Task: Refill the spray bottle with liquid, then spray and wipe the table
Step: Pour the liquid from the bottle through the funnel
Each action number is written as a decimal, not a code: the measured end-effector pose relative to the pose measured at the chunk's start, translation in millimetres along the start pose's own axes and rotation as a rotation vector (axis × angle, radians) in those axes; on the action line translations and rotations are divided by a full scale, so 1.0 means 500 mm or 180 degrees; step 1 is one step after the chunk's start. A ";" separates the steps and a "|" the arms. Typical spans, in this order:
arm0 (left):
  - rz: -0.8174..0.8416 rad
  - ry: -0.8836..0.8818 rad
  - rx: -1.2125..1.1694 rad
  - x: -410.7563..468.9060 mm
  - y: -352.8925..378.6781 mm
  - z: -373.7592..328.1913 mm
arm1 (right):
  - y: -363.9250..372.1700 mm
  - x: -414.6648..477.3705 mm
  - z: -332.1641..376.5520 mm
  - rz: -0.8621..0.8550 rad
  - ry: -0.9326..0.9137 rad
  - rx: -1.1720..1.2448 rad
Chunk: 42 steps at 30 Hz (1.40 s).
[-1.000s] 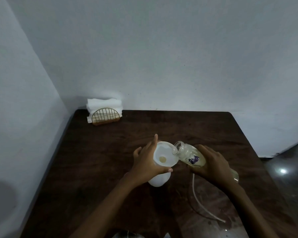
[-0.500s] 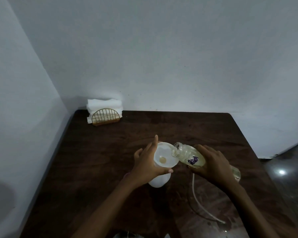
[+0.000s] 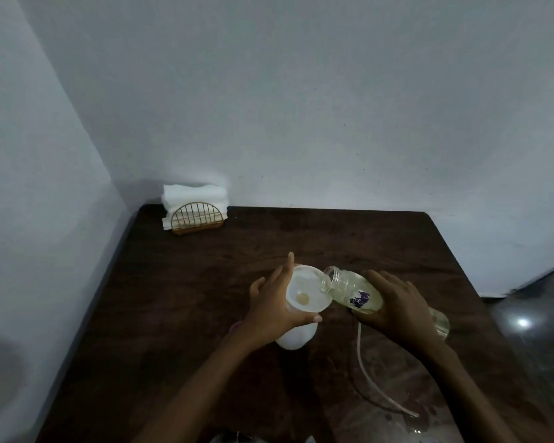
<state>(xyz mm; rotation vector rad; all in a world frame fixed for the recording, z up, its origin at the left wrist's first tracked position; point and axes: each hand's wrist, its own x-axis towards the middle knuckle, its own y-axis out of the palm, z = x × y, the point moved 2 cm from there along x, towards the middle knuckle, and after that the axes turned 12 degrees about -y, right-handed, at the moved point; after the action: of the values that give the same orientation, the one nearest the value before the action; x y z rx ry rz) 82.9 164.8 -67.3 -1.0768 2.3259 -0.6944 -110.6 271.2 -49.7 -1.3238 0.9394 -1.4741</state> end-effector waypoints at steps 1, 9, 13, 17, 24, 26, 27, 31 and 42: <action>0.0004 -0.0007 0.0002 -0.001 0.000 0.000 | 0.001 0.000 -0.001 0.0007 -0.0001 -0.0004; 0.0009 -0.0007 -0.0011 0.001 0.001 0.004 | 0.000 0.000 0.001 -0.0019 -0.0010 -0.0034; 0.0002 -0.0017 -0.0023 0.003 0.001 0.005 | -0.003 0.000 0.003 -0.0055 -0.0039 -0.0113; 0.0011 -0.0004 -0.0016 0.002 0.001 0.003 | -0.002 -0.001 0.001 -0.0052 -0.0046 -0.0139; 0.0014 -0.0008 -0.0030 0.001 0.002 0.002 | 0.001 0.000 -0.005 0.0009 -0.0047 -0.0089; 0.0010 -0.0015 -0.0031 0.002 0.002 0.002 | 0.002 0.001 -0.007 0.0023 -0.0057 -0.0074; 0.0004 -0.0014 -0.0033 0.002 0.002 0.002 | 0.002 0.002 -0.008 0.0026 -0.0059 -0.0078; 0.0013 -0.0020 -0.0028 0.000 0.000 0.000 | 0.002 0.001 -0.005 -0.0041 -0.0087 -0.0158; 0.0012 -0.0026 -0.0027 0.000 0.000 -0.002 | 0.004 0.000 -0.008 0.0004 -0.0089 -0.0179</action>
<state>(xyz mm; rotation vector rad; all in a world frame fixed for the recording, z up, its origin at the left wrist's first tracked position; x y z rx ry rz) 82.5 165.1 -66.7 -1.0769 2.3253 -0.6781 -114.4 270.3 -52.0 -1.3807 0.9696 -1.4339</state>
